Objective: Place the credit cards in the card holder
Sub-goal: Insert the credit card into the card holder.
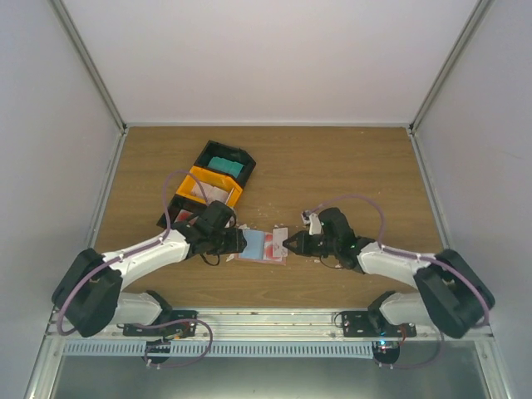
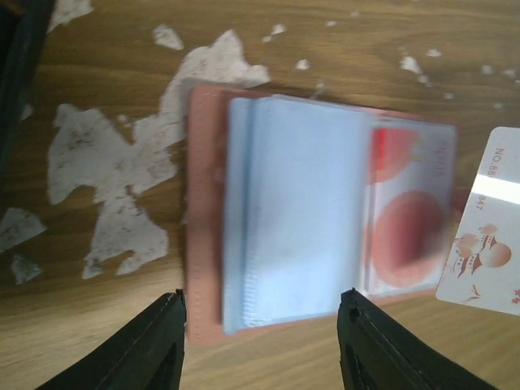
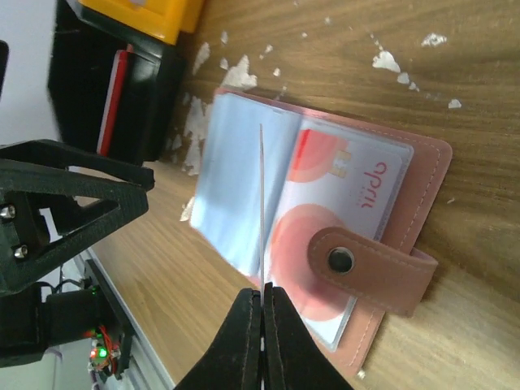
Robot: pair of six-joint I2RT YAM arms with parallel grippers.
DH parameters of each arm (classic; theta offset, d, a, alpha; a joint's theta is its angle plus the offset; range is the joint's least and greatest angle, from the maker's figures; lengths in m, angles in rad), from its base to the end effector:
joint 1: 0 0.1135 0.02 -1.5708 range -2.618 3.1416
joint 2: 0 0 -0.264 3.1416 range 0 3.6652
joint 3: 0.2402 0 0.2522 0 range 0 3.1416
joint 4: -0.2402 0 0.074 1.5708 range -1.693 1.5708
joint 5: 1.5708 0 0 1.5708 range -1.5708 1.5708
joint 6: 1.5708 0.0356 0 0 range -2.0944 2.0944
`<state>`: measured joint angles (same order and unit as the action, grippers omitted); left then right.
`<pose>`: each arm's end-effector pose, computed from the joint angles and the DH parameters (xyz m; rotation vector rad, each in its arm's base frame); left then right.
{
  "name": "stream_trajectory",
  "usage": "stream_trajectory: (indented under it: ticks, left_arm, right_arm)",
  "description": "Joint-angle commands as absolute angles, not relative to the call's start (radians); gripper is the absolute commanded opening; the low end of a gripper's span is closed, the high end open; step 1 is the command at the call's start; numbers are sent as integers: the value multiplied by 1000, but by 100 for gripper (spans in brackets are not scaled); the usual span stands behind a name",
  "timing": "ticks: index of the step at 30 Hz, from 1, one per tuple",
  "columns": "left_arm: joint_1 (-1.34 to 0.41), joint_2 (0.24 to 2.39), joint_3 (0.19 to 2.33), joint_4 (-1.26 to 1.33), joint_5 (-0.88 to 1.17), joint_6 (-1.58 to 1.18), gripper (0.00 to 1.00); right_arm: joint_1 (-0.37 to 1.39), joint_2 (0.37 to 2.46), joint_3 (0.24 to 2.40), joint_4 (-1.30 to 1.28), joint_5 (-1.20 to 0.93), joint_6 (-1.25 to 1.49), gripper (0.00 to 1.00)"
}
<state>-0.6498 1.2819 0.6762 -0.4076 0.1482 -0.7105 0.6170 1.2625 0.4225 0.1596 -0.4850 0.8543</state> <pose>0.1864 -0.1482 0.1837 -0.0248 2.7268 -0.6481 0.1781 0.1467 0.1563 0.0029 2.5142 1.2574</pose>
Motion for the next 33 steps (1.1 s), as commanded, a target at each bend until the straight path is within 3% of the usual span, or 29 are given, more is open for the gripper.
stream_trajectory:
  ticks: [1,20,33]
  left_arm:
    - [-664,1316,651,-302,65,-761,53]
    - [-664,1454,628,-227,92,-801,51]
    - [-669,1483,616,-173,205,-782,37]
  right_arm:
    - [619,1369,410,355,-555,903,0]
    - [623,1584,414,523,-565,1002,1]
    - [605,1624,404,577,-600,1043,0]
